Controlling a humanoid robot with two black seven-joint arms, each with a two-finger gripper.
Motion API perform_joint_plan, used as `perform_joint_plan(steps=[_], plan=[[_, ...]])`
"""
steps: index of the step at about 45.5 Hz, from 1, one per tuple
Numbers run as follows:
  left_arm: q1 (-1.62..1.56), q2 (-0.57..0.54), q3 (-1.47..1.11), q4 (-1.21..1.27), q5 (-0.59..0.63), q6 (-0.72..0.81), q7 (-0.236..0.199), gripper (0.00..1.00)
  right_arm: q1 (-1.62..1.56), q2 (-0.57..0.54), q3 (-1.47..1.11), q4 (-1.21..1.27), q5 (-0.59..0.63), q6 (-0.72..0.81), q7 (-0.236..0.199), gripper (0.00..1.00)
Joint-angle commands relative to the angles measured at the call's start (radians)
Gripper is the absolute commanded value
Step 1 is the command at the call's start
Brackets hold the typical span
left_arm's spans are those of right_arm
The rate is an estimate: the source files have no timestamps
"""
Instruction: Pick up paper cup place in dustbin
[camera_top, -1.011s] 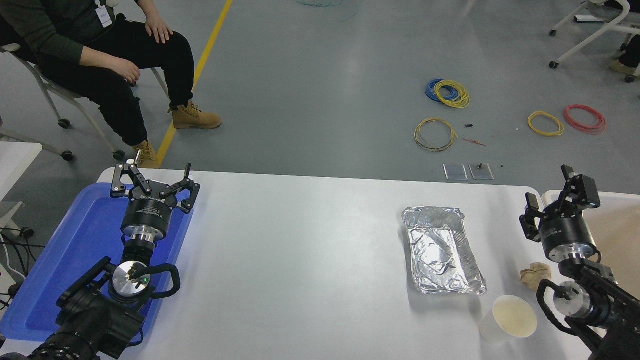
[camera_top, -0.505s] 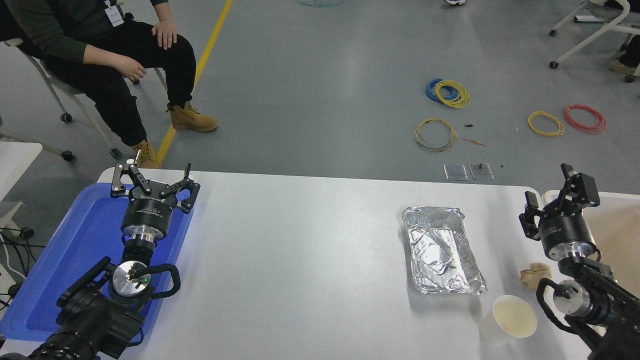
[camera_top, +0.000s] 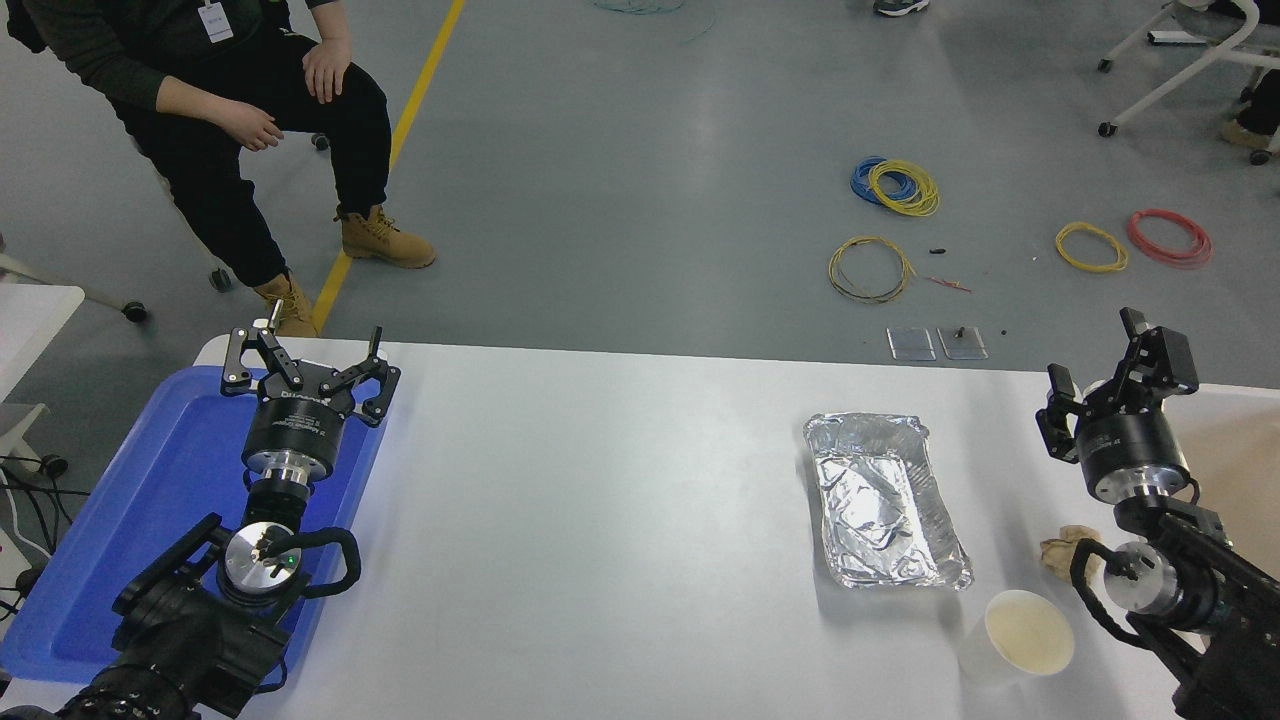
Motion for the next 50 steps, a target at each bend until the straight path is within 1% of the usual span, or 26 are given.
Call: perform_joint_plan(steps=[1,29,45,50], plan=[[0.000,0.000,0.000,0.000,0.000,0.000,0.000,1.00,0.025,0.001,-0.026,-0.001,0.000,-0.001,0.001,1.00],[0.000,0.000,0.000,0.000,0.000,0.000,-0.001,1.00,0.044,0.004,-0.026,-0.001,0.000,-0.002,0.001,1.00],[0.000,0.000,0.000,0.000,0.000,0.000,-0.001,1.00,0.110,0.004,-0.028,-0.003,0.000,-0.024,-0.004,1.00],[0.000,0.000,0.000,0.000,0.000,0.000,0.000,1.00,0.173,-0.005,-0.098,-0.015,0.001,-0.028,-0.009,1.00]])
